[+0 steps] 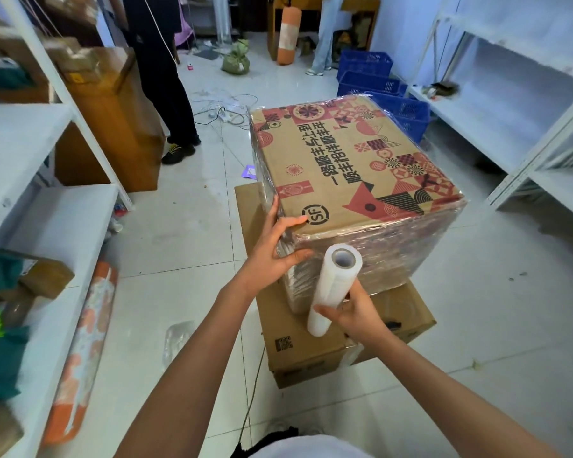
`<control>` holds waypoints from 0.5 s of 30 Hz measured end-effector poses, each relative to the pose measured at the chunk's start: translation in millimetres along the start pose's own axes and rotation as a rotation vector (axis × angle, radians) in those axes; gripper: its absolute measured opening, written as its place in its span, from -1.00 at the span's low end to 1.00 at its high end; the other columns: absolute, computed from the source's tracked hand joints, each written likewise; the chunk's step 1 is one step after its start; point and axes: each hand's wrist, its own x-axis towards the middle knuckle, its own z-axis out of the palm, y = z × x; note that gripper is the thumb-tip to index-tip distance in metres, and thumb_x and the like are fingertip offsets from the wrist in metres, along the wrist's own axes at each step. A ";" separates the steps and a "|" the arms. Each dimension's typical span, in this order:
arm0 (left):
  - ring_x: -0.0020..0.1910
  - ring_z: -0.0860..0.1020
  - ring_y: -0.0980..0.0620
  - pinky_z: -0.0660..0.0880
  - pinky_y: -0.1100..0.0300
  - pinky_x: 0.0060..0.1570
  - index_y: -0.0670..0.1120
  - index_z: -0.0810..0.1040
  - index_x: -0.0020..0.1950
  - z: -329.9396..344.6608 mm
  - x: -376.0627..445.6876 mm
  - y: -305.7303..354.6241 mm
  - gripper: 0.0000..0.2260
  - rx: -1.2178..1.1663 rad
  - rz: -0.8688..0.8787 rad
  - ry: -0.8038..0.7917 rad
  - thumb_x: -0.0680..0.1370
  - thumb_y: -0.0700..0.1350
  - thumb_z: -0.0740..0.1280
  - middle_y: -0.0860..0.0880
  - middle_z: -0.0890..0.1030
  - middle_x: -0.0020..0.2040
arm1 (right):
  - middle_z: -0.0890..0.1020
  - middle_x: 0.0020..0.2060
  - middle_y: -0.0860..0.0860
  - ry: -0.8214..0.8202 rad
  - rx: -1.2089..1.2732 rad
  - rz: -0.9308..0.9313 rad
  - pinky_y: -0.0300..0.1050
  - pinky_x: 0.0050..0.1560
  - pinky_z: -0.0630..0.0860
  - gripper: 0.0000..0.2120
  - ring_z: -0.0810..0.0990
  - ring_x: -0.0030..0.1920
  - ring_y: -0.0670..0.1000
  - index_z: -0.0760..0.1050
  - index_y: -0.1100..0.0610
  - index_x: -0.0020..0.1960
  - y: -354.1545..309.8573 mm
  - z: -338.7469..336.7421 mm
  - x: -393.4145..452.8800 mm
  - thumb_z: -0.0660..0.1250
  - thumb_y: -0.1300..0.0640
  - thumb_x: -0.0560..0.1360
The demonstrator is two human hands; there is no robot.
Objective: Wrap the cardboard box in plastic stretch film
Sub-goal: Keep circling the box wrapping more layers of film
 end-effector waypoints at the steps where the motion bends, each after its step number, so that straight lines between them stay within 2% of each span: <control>1: 0.52 -0.06 0.17 0.16 -0.15 0.44 0.31 0.36 0.26 -0.5 -0.4 -1.0 -0.53 -0.002 0.002 0.000 0.42 0.03 0.42 0.05 -0.15 0.56 | 0.53 0.11 -0.18 0.025 -0.032 0.005 -0.15 0.09 0.49 -0.26 0.49 0.16 -0.12 0.25 -0.01 0.38 1.1 -1.9 0.2 0.56 0.07 0.32; 6: 0.43 -0.06 0.42 0.17 -0.11 0.44 0.39 0.34 0.23 -3.0 0.0 -4.2 -0.54 0.020 -0.010 -0.014 0.40 0.11 0.40 0.15 -0.15 0.54 | 0.55 0.04 -0.09 0.195 -0.122 0.026 -0.13 -0.07 0.51 -0.24 0.53 0.04 -0.04 0.26 0.07 0.36 2.6 -4.6 0.9 0.57 0.00 0.30; 9: 0.42 -0.09 0.44 0.15 -0.09 0.45 0.37 0.32 0.24 -2.8 -1.0 -5.6 -0.54 0.039 0.009 -0.018 0.40 0.11 0.39 0.10 -0.14 0.54 | 0.56 0.10 -0.01 0.237 -0.103 0.010 -0.01 0.01 0.54 -0.25 0.54 0.09 0.00 0.26 0.07 0.35 2.0 -2.5 2.3 0.57 0.01 0.29; 12: 0.40 -0.11 0.47 0.12 0.04 0.46 0.34 0.31 0.25 -3.1 -3.2 -6.7 -0.53 0.042 0.008 -0.025 0.41 0.09 0.39 0.07 -0.15 0.54 | 0.50 0.19 -0.06 0.158 -0.025 -0.001 -0.19 0.10 0.47 -0.20 0.47 0.19 -0.09 0.18 -0.10 0.34 2.5 -3.3 3.7 0.58 0.05 0.28; 15: 0.39 -0.12 0.48 0.09 0.18 0.42 0.34 0.30 0.25 -3.5 -3.6 -8.2 -0.52 0.055 0.002 -0.029 0.42 0.04 0.41 0.07 -0.16 0.54 | 0.43 0.21 -0.16 0.080 -0.070 -0.004 -0.40 0.08 0.36 -0.14 0.40 0.21 -0.20 0.08 -0.19 0.35 8.0 -7.5 4.2 0.58 0.06 0.29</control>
